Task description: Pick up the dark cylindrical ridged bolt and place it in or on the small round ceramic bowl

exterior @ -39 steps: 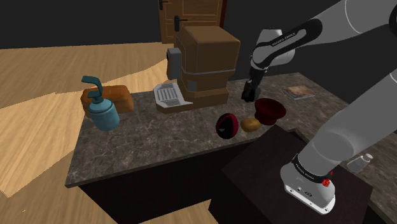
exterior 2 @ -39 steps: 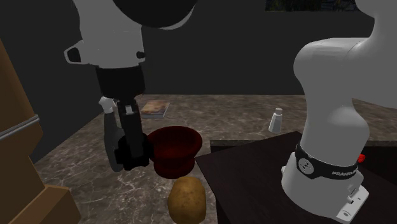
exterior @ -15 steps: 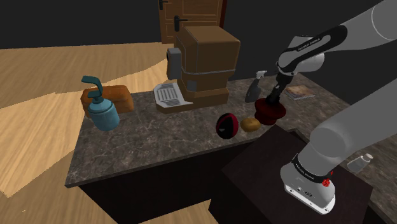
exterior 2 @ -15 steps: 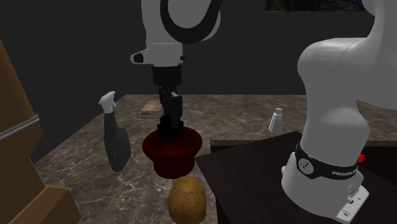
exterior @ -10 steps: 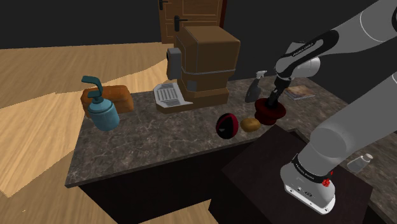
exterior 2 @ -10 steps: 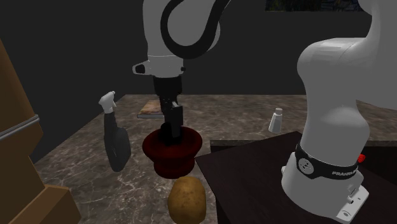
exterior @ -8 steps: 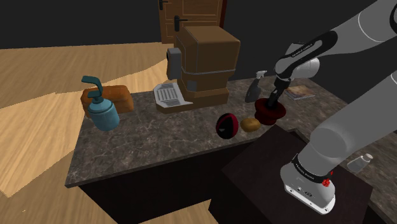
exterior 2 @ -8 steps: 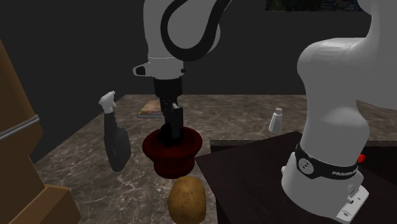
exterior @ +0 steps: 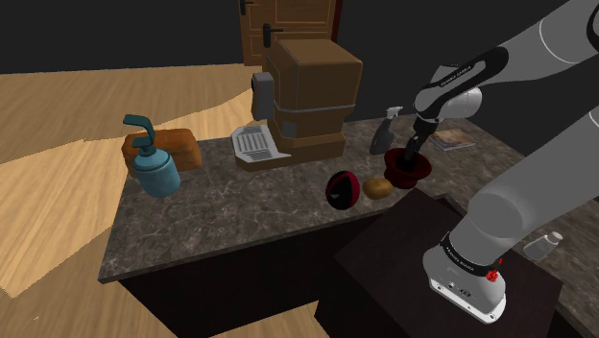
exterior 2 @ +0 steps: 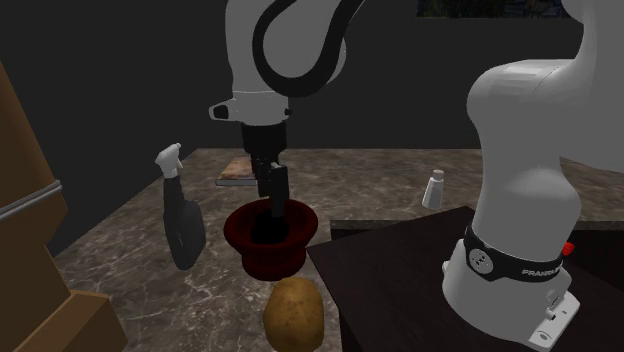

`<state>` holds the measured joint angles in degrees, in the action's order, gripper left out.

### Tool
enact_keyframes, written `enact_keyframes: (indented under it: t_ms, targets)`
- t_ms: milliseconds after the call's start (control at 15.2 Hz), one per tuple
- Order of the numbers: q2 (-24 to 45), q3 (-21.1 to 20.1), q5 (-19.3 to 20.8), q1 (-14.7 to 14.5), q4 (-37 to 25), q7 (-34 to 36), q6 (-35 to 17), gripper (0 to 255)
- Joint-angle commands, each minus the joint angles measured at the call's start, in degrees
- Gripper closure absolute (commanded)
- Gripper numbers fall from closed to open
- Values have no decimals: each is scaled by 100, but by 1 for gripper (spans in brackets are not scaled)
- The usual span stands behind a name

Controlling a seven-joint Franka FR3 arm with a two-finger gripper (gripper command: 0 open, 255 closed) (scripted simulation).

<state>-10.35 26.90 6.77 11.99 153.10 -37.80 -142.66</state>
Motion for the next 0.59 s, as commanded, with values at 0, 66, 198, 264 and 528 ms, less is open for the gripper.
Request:
enact_keyframes:
  t_ms: [0, 66, 198, 264, 528]
  targets:
    - [0, 0, 0, 0, 0, 0, 0, 0]
    - [0, 0, 0, 0, 0, 0, 0, 0]
    - [0, 0, 0, 0, 0, 0, 0, 0]
    - [-199, -36, 92, 35, -58, 71, 246, 0]
    - [-687, -149, 250, 111, -264, 207, 921, 0]
